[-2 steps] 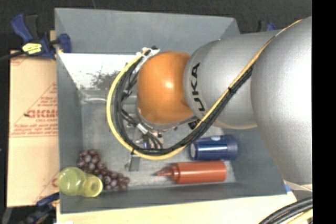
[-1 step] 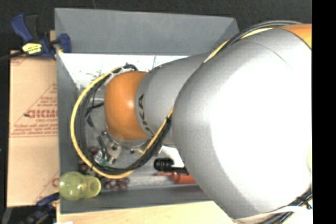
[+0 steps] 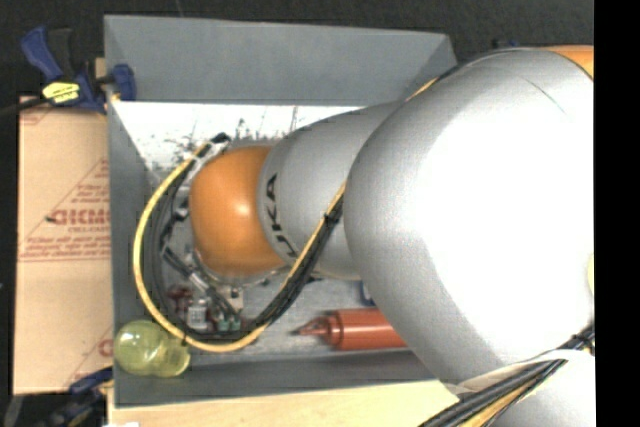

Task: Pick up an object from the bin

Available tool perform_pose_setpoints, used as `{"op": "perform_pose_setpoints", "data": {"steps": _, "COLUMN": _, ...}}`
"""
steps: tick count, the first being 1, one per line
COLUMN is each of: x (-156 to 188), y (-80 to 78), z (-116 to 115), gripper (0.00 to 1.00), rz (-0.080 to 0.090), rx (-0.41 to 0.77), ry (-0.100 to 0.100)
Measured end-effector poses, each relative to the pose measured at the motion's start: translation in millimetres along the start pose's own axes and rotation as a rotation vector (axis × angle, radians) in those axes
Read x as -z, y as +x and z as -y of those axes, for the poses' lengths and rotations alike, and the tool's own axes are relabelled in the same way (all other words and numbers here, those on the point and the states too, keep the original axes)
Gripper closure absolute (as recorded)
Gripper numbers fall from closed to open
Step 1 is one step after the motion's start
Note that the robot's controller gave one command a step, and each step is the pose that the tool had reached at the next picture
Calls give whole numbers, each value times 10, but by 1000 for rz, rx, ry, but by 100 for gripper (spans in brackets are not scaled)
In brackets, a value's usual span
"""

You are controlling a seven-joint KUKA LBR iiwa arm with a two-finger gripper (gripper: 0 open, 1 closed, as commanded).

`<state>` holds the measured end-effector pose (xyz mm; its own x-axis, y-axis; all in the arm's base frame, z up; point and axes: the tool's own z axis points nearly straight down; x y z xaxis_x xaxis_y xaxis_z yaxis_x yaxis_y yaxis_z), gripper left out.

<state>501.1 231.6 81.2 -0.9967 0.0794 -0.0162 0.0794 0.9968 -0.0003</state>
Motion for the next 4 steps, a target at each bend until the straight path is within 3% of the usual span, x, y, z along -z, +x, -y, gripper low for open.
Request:
{"op": "perform_pose_setpoints", "data": {"steps": 1, "x": -82, "y": 149, "z": -3, "gripper": 100, "rz": -15, "rx": -526, "ry": 4}}
{"op": "perform_pose_setpoints", "data": {"steps": 2, "x": -93, "y": 173, "z": -10, "gripper": 100, "rz": -14, "rx": -711, "ry": 3}}
{"op": "perform_pose_setpoints", "data": {"steps": 3, "x": -81, "y": 176, "z": -12, "gripper": 100, "rz": -12, "rx": -755, "ry": 2}}
{"op": "perform_pose_setpoints", "data": {"steps": 4, "x": 123, "y": 195, "z": 11, "gripper": 100, "rz": -19, "rx": -670, "ry": 12}}
